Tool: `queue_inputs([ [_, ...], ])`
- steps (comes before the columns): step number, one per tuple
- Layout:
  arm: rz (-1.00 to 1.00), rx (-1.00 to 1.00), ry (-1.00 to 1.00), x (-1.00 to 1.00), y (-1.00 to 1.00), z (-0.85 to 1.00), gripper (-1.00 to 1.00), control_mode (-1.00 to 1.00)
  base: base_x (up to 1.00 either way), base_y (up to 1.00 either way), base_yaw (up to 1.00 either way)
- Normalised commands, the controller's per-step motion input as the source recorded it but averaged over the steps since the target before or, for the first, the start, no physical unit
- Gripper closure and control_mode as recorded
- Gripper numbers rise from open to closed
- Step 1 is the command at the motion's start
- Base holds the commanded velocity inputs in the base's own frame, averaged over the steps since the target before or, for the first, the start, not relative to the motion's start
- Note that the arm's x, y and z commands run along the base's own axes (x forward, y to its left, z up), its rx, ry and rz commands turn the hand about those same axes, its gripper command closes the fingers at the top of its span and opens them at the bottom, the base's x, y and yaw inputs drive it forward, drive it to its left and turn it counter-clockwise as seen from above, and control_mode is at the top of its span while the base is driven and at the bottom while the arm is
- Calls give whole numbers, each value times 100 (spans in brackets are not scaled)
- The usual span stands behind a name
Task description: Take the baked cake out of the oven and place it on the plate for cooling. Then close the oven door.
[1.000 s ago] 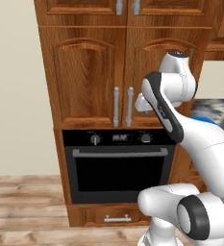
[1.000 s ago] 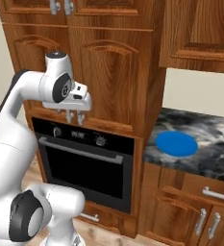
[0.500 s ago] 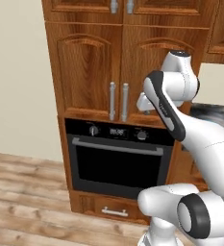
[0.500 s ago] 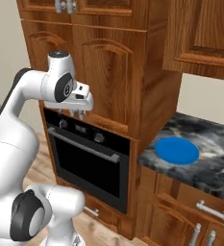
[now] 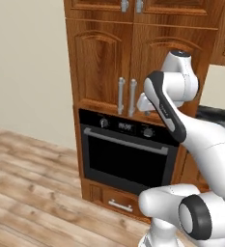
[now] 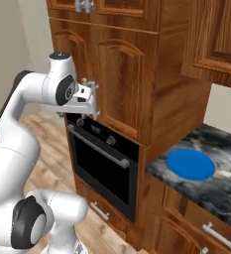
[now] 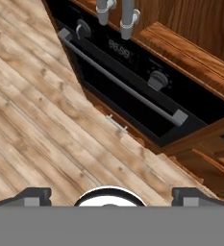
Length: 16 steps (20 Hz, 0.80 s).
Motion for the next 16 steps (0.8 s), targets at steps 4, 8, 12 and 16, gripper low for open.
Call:
queue_inputs([
  [4,0,0,0,0,0,0,-100,100,7,-64,35],
  [8,0,0,0,0,0,0,-100,100,10,-70,30],
  [12,0,0,0,0,0,0,-100,100,5,-65,22],
  [16,0,0,0,0,0,0,-100,100,0,-62,16],
])
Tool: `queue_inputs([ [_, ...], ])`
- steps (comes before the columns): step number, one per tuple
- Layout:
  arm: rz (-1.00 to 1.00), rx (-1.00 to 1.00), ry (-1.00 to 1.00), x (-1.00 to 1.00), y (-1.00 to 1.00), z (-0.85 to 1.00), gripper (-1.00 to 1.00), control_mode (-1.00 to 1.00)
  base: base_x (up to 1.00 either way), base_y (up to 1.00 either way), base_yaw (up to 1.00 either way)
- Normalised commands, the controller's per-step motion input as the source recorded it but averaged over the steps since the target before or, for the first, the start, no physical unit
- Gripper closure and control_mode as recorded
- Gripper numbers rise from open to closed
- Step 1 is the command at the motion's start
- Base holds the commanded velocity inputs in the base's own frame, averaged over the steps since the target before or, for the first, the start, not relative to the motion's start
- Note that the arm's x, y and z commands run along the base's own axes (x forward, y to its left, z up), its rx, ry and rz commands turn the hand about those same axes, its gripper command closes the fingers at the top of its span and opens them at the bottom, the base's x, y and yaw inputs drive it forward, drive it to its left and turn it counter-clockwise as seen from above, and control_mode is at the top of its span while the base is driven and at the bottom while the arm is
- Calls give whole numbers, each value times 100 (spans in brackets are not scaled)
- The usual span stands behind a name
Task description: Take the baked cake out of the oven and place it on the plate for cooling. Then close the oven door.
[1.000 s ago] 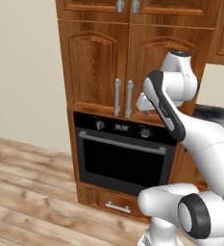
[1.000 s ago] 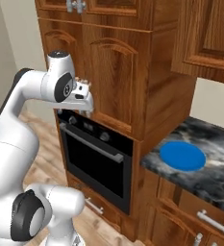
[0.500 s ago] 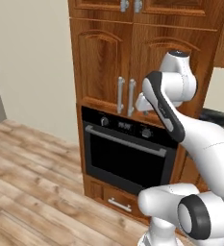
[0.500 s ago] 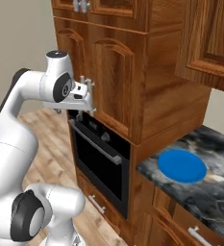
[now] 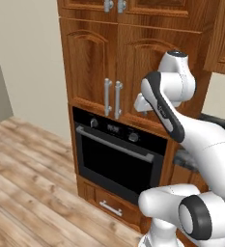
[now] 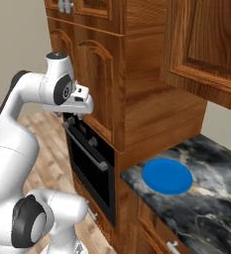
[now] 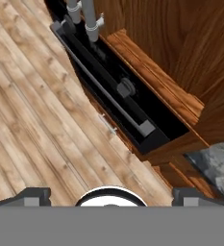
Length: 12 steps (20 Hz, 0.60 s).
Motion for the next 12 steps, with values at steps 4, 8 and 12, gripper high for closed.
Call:
queue_inputs([
  [4,0,0,0,0,0,0,-100,100,1,-52,14],
  [8,0,0,0,0,0,0,-100,100,3,-38,11],
  [12,0,0,0,0,0,0,-100,100,5,-32,10],
])
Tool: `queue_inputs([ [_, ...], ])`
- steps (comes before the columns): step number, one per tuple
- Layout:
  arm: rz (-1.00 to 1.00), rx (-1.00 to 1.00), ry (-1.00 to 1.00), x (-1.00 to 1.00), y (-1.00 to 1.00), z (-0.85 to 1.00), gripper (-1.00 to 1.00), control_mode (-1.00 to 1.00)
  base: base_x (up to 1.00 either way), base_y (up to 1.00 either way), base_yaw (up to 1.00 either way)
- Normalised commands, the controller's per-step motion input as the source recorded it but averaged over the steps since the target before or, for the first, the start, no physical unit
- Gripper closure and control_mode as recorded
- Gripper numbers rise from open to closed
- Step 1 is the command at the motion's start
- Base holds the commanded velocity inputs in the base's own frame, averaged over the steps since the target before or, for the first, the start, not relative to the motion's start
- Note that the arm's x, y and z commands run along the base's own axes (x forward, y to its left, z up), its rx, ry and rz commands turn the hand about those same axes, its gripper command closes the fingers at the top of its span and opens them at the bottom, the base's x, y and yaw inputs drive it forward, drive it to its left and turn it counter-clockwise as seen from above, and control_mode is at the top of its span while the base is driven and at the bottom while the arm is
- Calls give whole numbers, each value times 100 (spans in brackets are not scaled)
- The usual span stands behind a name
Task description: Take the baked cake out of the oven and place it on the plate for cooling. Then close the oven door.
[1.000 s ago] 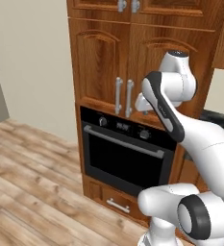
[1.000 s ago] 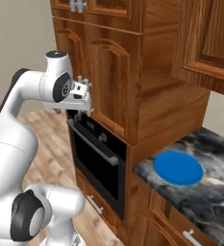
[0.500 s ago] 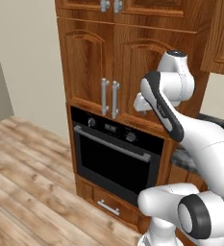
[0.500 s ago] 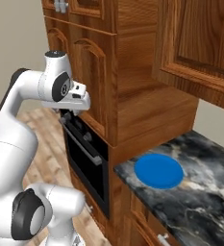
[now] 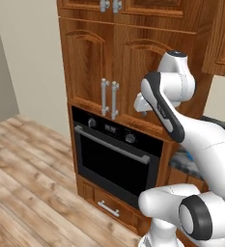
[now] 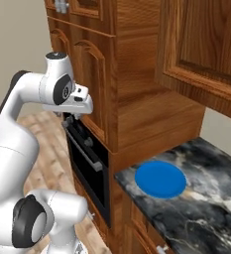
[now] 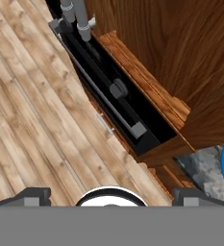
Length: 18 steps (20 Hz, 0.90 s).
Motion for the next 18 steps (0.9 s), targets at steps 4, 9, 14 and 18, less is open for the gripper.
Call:
queue_inputs([
  [4,0,0,0,0,0,0,-100,100,2,-32,11],
  [9,0,0,0,0,0,0,-100,100,0,-41,10],
  [14,0,0,0,0,0,0,-100,100,0,-41,8],
  [18,0,0,0,0,0,0,-100,100,0,-41,7],
])
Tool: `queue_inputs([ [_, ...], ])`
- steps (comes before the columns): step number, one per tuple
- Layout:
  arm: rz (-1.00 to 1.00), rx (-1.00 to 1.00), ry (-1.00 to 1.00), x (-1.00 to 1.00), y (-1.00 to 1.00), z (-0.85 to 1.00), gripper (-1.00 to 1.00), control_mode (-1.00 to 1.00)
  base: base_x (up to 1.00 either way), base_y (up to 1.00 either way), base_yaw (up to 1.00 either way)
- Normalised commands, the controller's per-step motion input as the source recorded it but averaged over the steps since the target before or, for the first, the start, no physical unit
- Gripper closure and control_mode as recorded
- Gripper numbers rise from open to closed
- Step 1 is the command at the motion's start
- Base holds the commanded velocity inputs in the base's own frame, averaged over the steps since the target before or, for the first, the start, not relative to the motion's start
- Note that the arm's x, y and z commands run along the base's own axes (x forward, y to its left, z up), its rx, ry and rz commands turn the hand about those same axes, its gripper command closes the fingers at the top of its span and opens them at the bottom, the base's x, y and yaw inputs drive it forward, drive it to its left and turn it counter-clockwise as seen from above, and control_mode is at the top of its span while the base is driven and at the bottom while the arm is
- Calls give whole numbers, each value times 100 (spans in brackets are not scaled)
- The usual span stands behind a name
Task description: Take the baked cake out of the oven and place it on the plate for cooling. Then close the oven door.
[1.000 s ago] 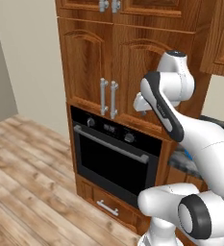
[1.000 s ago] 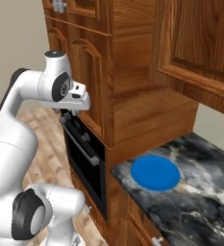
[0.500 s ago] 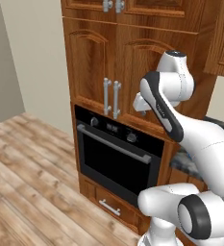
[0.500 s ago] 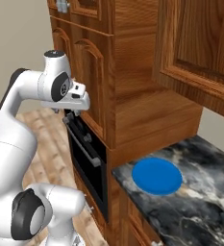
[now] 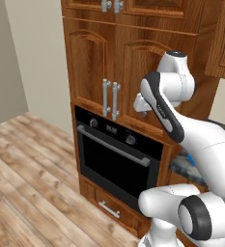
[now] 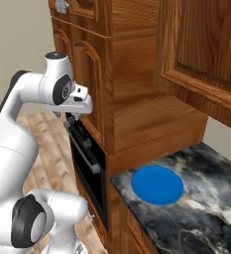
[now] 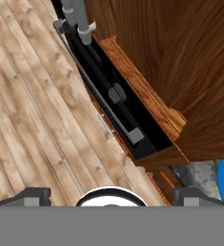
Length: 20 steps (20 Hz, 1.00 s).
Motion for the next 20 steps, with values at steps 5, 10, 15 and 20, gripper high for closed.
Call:
queue_inputs([
  [5,0,0,0,0,0,0,-100,100,-7,-35,5],
  [10,0,0,0,0,0,0,-100,100,-13,-39,3],
  [15,0,0,0,0,0,0,-100,100,-20,-20,0],
  [20,0,0,0,0,0,0,-100,100,-5,0,0],
])
